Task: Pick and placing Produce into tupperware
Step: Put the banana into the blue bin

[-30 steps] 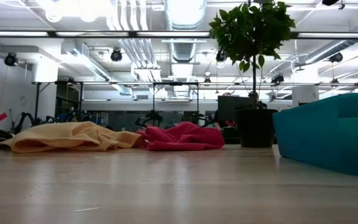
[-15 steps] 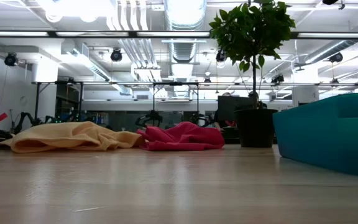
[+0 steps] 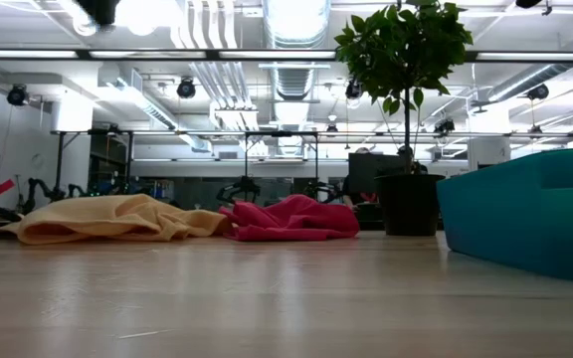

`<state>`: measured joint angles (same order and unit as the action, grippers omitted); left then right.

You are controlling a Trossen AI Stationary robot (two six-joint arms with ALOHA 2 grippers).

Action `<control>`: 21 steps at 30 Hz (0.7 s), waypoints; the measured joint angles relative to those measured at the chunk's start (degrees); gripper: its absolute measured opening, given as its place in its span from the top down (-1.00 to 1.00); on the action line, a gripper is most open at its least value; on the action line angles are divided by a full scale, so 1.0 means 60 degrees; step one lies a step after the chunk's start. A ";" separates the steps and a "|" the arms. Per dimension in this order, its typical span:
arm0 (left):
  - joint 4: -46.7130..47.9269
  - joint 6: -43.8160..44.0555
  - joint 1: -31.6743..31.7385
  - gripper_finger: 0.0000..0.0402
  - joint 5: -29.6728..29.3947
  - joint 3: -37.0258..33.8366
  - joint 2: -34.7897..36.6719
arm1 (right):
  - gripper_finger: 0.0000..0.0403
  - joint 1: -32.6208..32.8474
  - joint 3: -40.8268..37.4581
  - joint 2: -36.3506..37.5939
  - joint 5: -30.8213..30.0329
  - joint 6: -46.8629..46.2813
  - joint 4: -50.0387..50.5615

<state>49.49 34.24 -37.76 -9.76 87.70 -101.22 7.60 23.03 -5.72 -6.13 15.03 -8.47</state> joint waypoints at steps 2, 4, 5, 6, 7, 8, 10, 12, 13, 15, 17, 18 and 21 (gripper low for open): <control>0.0265 0.0066 -0.0119 -0.45 0.0098 -0.0009 -0.0379 | -0.11 0.0000 0.0000 0.0000 0.0000 0.0000 0.0008; 0.0367 0.0272 -0.0154 -0.45 0.0434 -0.0015 -0.0732 | -0.11 0.0000 0.0000 -0.0004 0.0000 0.0000 0.0018; 0.0533 0.0469 -0.0163 -0.45 0.0624 -0.0015 -0.0862 | -0.11 0.0000 0.0000 -0.0007 0.0002 0.0000 0.0016; 0.0685 0.0680 -0.0159 -0.45 0.0835 -0.0015 -0.1002 | -0.11 0.0000 0.0000 -0.0007 0.0000 0.0000 0.0011; 0.0748 0.0844 -0.0156 -0.45 0.1008 -0.0015 -0.1118 | -0.11 0.0000 0.0000 -0.0007 0.0000 0.0000 0.0014; 0.0774 0.0982 -0.0156 -0.45 0.1073 -0.0015 -0.1223 | -0.11 0.0000 0.0000 -0.0008 0.0000 0.0000 0.0015; 0.0864 0.1000 -0.0156 -0.45 0.1109 -0.0015 -0.1374 | -0.11 0.0000 0.0000 -0.0011 0.0000 0.0000 0.0009; 0.0850 0.0992 -0.0158 -0.45 0.1070 -0.0015 -0.1462 | -0.11 0.0000 0.0000 -0.0007 0.0000 0.0000 0.0014; 0.0863 0.1011 -0.0163 -0.45 0.1064 -0.0015 -0.1516 | -0.11 0.0000 0.0000 -0.0011 0.0002 0.0000 0.0014; 0.0836 0.1220 -0.0163 -0.45 0.1072 -0.0015 -0.1640 | -0.11 0.0000 0.0000 -0.0011 0.0000 0.0000 0.0012; 0.0854 0.1228 -0.0187 -0.45 0.1272 -0.0015 -0.1766 | -0.11 0.0000 0.0000 -0.0011 0.0000 0.0000 0.0011; 0.0842 0.1236 -0.0188 -0.45 0.1370 -0.0015 -0.1834 | -0.11 0.0000 0.0000 -0.0011 0.0000 0.0000 0.0011; 0.0873 0.1237 -0.0225 -0.45 0.1496 -0.0015 -0.2018 | -0.11 0.0000 0.0000 -0.0011 0.0000 0.0005 0.0011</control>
<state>54.73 41.66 -39.11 -0.78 87.61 -113.33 7.60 23.03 -5.78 -6.13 15.06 -8.40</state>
